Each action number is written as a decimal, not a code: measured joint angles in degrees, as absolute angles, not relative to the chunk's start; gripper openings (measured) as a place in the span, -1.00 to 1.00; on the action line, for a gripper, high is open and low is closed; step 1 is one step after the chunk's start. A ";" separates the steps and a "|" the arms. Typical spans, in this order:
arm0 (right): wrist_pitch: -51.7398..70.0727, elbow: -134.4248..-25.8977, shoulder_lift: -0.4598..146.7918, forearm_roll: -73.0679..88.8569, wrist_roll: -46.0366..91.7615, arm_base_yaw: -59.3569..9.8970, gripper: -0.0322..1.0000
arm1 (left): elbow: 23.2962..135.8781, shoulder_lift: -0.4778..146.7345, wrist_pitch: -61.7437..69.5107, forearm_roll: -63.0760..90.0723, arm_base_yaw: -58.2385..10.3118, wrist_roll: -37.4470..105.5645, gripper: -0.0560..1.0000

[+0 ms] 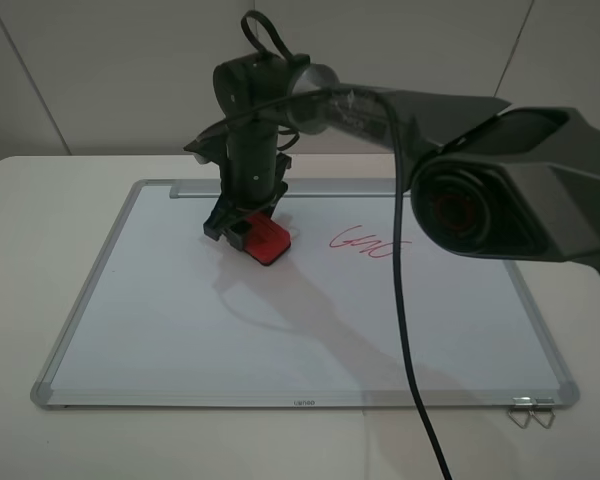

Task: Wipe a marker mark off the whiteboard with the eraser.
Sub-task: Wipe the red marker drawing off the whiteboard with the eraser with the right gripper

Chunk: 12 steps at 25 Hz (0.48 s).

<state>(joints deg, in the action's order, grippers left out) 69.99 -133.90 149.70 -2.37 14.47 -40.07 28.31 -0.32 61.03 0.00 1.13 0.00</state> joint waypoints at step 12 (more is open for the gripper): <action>70.18 -134.38 150.93 0.00 13.18 -40.77 0.09 | 28.31 -0.32 61.03 0.00 1.13 0.00 0.56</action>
